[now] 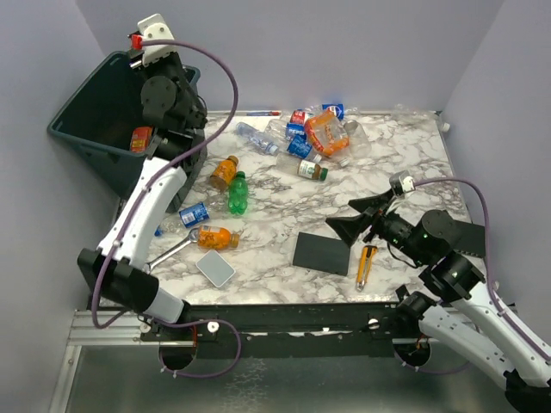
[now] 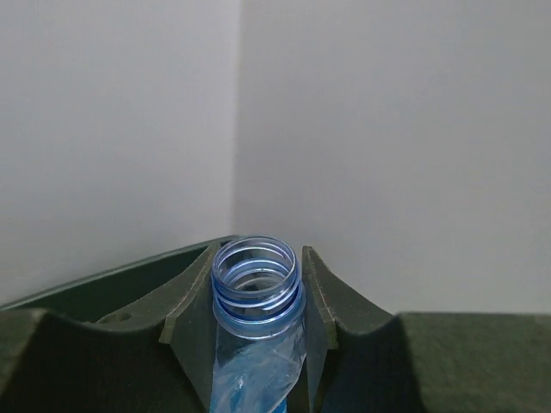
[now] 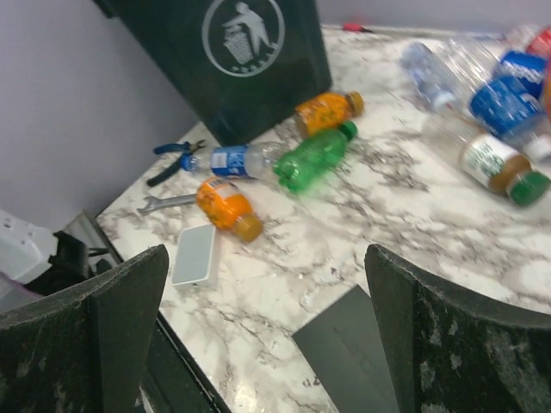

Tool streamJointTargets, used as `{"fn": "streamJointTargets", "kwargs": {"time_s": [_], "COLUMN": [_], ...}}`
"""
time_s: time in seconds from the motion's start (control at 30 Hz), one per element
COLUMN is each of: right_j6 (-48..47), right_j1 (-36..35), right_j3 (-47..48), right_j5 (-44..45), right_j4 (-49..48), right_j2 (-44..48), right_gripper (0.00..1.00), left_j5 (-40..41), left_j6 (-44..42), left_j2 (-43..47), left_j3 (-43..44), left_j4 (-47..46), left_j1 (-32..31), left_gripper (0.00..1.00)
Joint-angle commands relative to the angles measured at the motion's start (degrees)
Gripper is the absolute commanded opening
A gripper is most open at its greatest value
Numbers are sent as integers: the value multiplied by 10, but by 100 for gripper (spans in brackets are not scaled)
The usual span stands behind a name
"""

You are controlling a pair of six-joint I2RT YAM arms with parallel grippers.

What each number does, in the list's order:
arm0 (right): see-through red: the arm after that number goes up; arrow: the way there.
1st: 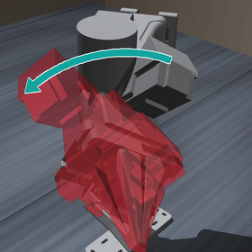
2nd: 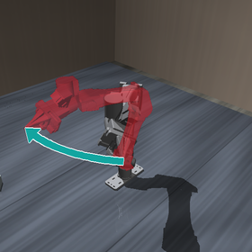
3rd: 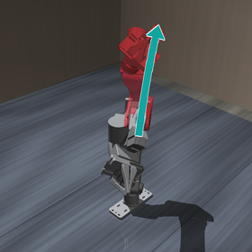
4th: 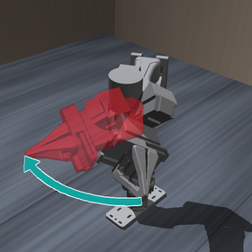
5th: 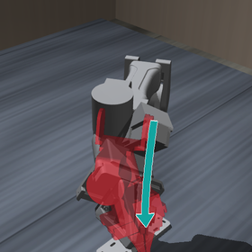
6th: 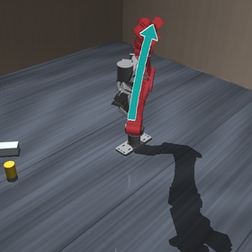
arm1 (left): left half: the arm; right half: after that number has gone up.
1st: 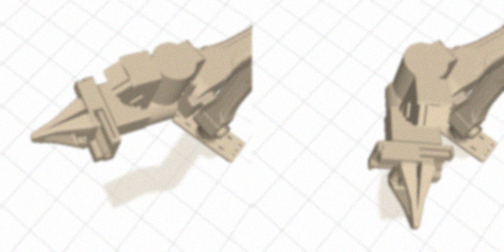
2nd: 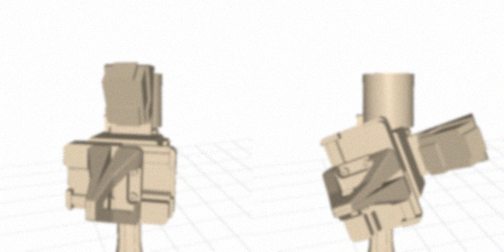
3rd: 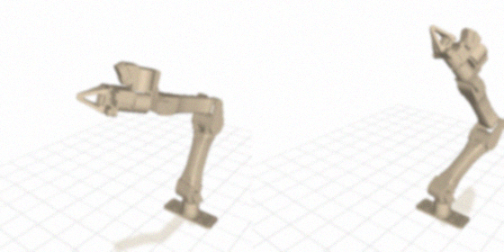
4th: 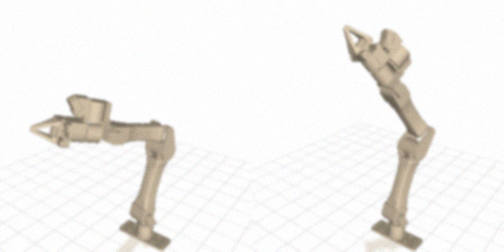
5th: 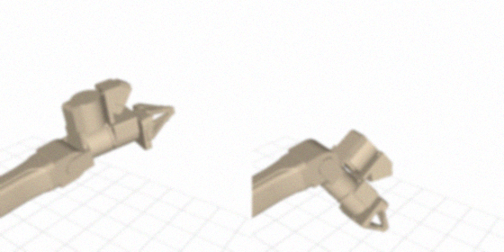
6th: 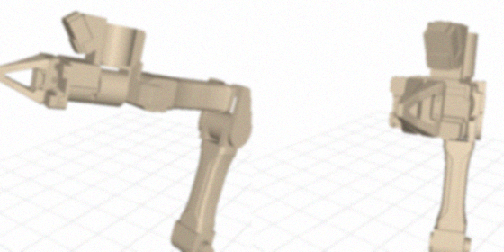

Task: Put the plastic bottles in the bin
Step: Pick up the plastic bottle at the center of the board, then place the plastic bottle in the trash bin.

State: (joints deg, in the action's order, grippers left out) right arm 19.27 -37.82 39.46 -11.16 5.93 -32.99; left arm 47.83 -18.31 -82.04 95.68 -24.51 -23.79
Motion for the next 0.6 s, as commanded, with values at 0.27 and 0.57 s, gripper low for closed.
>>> {"fn": "streamJointTargets", "kwargs": {"time_s": [0.27,0.57], "right_j6": [98,107], "right_j1": [-2,-2], "right_j3": [-91,-82], "right_j5": [115,140], "right_j4": [45,68], "right_j2": [63,48], "right_gripper": [100,100], "left_j5": [95,114], "left_j6": [45,83], "left_j2": [-44,-43], "left_j3": [-67,-105], "left_j4": [-132,-39], "left_j1": [139,143], "left_gripper": [0,72]}}
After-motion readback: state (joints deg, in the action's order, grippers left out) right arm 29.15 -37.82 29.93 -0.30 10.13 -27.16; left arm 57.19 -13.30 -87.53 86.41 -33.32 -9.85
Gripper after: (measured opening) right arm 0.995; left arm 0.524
